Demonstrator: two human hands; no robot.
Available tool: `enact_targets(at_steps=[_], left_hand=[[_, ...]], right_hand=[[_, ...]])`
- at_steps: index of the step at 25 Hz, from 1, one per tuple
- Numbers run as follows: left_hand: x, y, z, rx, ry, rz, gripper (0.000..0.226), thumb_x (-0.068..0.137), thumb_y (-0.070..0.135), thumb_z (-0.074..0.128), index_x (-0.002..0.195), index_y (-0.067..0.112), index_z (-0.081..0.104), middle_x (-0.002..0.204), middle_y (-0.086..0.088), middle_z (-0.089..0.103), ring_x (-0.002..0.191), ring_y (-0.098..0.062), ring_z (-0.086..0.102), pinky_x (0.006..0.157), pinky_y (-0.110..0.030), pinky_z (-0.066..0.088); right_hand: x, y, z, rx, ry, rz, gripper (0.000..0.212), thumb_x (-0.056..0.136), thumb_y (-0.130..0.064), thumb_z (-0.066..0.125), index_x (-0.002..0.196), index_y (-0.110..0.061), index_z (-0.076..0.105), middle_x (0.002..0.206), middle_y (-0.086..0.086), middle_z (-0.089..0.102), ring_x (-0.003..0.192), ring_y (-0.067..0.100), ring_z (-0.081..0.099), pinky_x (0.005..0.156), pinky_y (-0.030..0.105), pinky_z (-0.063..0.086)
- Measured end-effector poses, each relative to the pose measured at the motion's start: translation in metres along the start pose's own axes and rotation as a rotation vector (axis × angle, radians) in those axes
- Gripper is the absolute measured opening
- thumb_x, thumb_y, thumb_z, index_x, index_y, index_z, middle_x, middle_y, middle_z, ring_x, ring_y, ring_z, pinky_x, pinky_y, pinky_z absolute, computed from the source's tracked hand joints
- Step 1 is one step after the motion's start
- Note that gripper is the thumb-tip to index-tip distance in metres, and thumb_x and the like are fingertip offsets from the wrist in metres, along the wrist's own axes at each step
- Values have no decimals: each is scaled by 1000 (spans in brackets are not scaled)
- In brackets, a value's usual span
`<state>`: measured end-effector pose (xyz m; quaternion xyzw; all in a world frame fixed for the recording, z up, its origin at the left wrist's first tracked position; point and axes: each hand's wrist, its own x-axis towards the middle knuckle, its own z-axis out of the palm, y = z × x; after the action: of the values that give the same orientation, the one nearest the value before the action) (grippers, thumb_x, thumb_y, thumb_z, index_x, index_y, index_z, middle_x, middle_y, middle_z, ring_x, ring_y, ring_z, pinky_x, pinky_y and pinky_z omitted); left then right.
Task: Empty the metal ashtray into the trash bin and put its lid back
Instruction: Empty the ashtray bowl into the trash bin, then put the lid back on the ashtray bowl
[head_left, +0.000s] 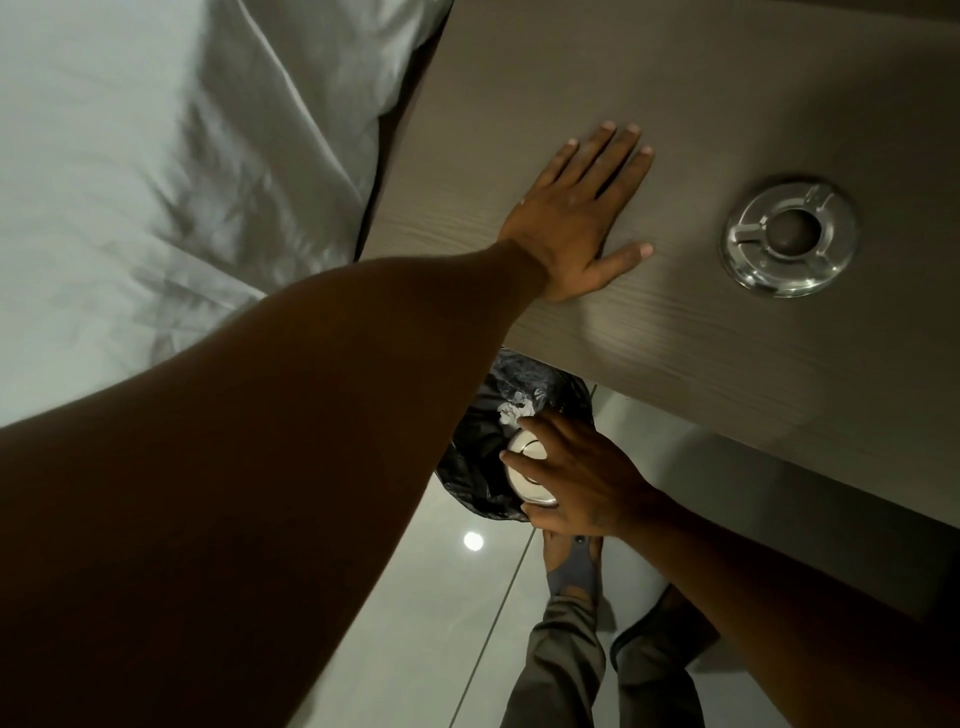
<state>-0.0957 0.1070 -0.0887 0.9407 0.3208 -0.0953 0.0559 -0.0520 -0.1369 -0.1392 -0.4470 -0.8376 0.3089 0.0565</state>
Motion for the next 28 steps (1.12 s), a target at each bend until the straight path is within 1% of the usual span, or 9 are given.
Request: enact_targets(at_steps=[11, 14, 16, 17, 19, 21, 22, 24, 28], left_hand=[[2, -2, -1, 0, -9, 5, 92, 96, 72, 22, 161, 7, 11, 169, -17, 9, 156, -33, 4, 125, -49, 6], [3, 1, -1, 14, -9, 7, 93, 95, 72, 22, 161, 7, 11, 169, -17, 9, 156, -33, 4, 125, -49, 6], [3, -1, -1, -6, -6, 4, 93, 95, 72, 22, 161, 8, 12, 169, -17, 9, 156, -33, 4, 125, -49, 6], [2, -2, 0, -15, -4, 5, 92, 95, 72, 23, 161, 8, 12, 169, -17, 10, 156, -33, 4, 125, -49, 6], [4, -1, 1, -27, 7, 14, 91, 96, 70, 25, 161, 8, 12, 169, -17, 10, 156, -33, 4, 125, -49, 6], [5, 0, 0, -46, 24, 33, 91, 96, 69, 30, 161, 8, 14, 169, -18, 11, 156, -33, 5, 125, -48, 4], [6, 0, 1, -55, 36, 44, 90, 96, 68, 32, 161, 8, 15, 168, -18, 12, 155, -34, 7, 125, -48, 4], [7, -2, 4, -58, 60, 45, 90, 95, 69, 34, 161, 10, 16, 168, -18, 14, 155, -34, 9, 124, -48, 5], [8, -4, 9, -63, 58, 33, 90, 95, 73, 27, 162, 15, 9, 169, -14, 8, 156, -30, 2, 125, -46, 0]], right_hand=[[-4, -10, 10, 38, -26, -16, 69, 77, -53, 68, 138, -23, 55, 149, 20, 47, 133, 38, 46, 98, 49, 51], [-2, -17, 0, 130, 84, 60, 67, 78, -52, 72, 136, -23, 57, 146, 18, 50, 132, 37, 47, 96, 49, 53], [6, -32, -14, 396, 232, 261, 67, 77, -52, 75, 135, -24, 59, 144, 12, 52, 131, 31, 48, 96, 47, 53], [9, -41, -23, 646, 314, 388, 66, 76, -52, 75, 134, -24, 61, 142, 8, 56, 130, 26, 50, 98, 45, 53], [11, -52, -50, 1318, 431, 620, 63, 72, -54, 73, 127, -24, 67, 131, 2, 67, 123, 19, 60, 97, 44, 56], [5, -45, -79, 1953, 425, 766, 71, 65, -52, 74, 127, -19, 66, 135, 8, 66, 125, 27, 60, 95, 50, 57], [-4, -35, -91, 2186, 424, 746, 77, 67, -53, 72, 133, -14, 61, 141, 14, 60, 129, 35, 56, 95, 54, 56], [-28, -11, -116, 2460, 505, 570, 78, 80, -56, 60, 142, -9, 52, 146, 20, 54, 132, 44, 51, 97, 60, 51], [-75, 45, -153, 2557, 797, 299, 73, 83, -56, 52, 138, -10, 57, 142, 22, 58, 128, 49, 54, 96, 63, 51]])
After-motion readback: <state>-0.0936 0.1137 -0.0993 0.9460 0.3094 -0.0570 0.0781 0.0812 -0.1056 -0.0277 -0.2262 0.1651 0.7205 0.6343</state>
